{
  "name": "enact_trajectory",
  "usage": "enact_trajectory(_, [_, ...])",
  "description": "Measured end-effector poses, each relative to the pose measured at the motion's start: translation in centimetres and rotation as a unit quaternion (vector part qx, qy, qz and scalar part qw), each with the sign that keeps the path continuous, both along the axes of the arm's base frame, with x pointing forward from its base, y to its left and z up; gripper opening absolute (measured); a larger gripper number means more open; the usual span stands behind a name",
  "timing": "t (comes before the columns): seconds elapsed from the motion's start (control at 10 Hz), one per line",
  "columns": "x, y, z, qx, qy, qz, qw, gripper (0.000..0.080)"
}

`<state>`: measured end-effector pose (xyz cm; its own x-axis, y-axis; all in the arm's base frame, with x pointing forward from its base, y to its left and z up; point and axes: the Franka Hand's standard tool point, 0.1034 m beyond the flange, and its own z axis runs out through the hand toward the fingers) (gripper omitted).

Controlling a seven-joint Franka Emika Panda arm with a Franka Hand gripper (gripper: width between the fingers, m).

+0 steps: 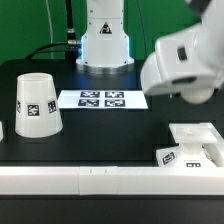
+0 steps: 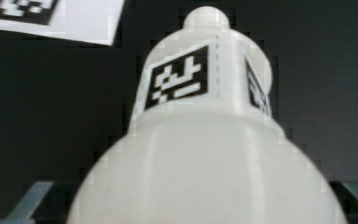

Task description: Assemble lamp

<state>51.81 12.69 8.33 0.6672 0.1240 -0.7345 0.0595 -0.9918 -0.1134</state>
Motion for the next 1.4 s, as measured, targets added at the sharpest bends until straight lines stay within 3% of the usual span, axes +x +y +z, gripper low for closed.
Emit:
enact_trajectory(0.1, [1.0, -0.1, 1.0, 0.005, -0.013, 0.003, 1.0, 0.0576])
enact_trajectory(0.5, [1.6, 0.2, 0.5, 0.007, -0.035, 0.001, 0.999, 0.0576])
enact_trajectory(0.6, [3.3, 0.2, 0.4, 0.013, -0.089, -0.002, 0.996, 0.0576])
enact_trajectory(0.8, [4.8, -1.0, 4.0, 0.032, -0.16, 0.012, 0.987, 0.0576])
enact_trajectory(0.9, [6.5, -1.4, 5.5, 0.039, -0.205, 0.014, 0.978, 0.0576])
enact_trajectory(1.0, [7.0, -1.6, 6.4, 0.04, -0.221, 0.013, 0.974, 0.0576])
enact_trajectory(1.1, [8.0, -1.5, 6.0, 0.04, -0.27, 0.008, 0.962, 0.0576])
enact_trajectory(1.3, [7.9, -1.8, 6.1, 0.038, -0.319, 0.003, 0.947, 0.0576])
enact_trajectory(1.4, [8.7, -2.0, 6.1, 0.039, -0.359, 0.005, 0.932, 0.0576])
